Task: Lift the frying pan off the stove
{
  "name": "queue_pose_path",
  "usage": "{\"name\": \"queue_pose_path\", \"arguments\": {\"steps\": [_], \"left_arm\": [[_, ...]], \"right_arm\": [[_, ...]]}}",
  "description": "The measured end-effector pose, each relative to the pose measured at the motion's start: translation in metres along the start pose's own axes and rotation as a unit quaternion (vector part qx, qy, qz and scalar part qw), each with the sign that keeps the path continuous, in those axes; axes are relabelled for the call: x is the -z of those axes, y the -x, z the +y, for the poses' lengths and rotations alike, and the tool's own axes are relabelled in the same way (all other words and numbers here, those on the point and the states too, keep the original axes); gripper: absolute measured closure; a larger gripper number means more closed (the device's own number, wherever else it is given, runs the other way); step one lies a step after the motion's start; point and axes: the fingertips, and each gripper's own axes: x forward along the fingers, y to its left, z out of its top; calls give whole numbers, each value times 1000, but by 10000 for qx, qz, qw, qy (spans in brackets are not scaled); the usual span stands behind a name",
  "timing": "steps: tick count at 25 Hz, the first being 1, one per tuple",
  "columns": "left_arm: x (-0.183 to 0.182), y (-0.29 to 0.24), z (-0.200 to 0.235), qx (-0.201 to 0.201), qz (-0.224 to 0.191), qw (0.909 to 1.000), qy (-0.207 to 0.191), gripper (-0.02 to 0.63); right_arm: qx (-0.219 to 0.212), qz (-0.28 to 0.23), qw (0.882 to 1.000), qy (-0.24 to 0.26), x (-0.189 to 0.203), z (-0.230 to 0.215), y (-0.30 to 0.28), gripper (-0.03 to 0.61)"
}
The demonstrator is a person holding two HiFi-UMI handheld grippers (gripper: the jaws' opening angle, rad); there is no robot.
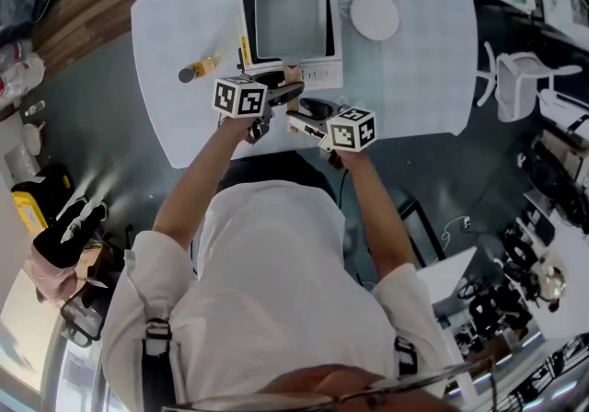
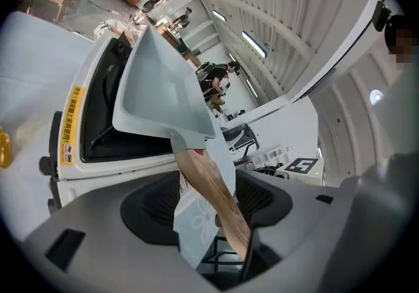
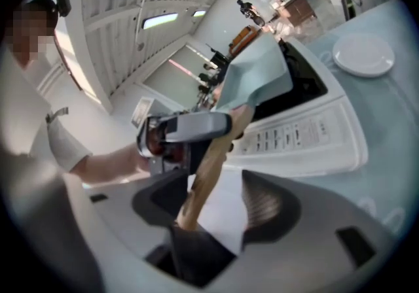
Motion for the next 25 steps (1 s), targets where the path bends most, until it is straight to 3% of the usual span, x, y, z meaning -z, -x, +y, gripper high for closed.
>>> {"name": "queue_pose_path", "arguments": {"steps": [11, 14, 17, 25], "left_arm": [[3, -23, 1, 770, 298, 9960, 346, 327], [0, -28, -4, 1046, 361, 9929, 442, 348], [-6, -37, -8, 1246, 342, 9903, 517, 391], [0, -29, -12, 1340, 404, 9882, 615, 400]], "right_arm": [[-775, 298, 9961, -292, 4, 17, -34, 334], [-1050, 222, 9930, -487, 1, 20, -32, 414], [-1158, 160, 9919, -489, -4, 17, -27, 416], [-1260, -43, 9910, -459, -1, 29, -29, 416]]}}
